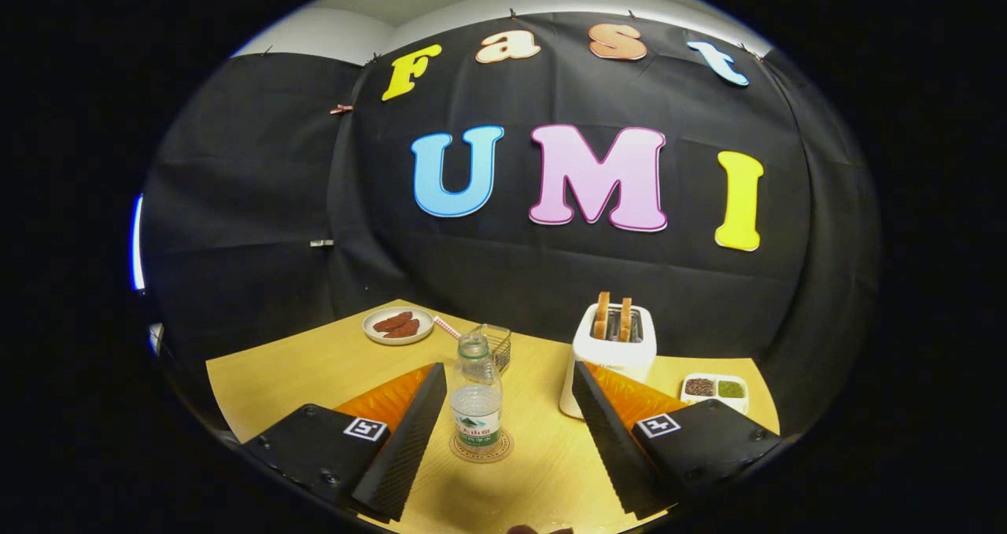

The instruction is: Take the bottle from table, then pour the juice into the cup, finally place the bottle on the coaster

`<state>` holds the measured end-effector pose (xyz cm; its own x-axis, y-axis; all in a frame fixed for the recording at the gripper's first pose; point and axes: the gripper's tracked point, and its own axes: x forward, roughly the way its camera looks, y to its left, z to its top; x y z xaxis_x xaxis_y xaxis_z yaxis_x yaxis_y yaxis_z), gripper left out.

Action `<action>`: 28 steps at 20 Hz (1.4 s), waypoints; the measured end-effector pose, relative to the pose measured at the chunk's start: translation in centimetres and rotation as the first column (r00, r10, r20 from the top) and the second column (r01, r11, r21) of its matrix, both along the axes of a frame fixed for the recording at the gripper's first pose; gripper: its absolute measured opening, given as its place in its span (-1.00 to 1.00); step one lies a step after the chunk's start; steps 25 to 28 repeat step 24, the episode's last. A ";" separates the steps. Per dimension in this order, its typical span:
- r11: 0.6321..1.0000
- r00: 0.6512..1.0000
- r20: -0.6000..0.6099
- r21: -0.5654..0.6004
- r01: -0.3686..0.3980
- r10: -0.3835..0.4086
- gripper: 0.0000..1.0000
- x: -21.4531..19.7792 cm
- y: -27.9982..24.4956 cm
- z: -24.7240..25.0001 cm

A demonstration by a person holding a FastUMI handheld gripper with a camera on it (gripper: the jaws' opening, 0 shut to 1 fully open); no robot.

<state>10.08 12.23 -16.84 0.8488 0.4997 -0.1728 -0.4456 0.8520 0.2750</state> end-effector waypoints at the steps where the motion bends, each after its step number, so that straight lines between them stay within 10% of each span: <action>1: 1.000 1.000 0.007 -0.001 0.014 -0.014 0.96 -0.4 -1.0 1.3; 11: 0.996 0.991 0.100 -0.016 0.092 -0.090 0.95 -4.6 -7.5 11.8; 28: 0.986 0.982 0.092 -0.027 0.166 -0.163 0.95 -5.4 -9.2 13.3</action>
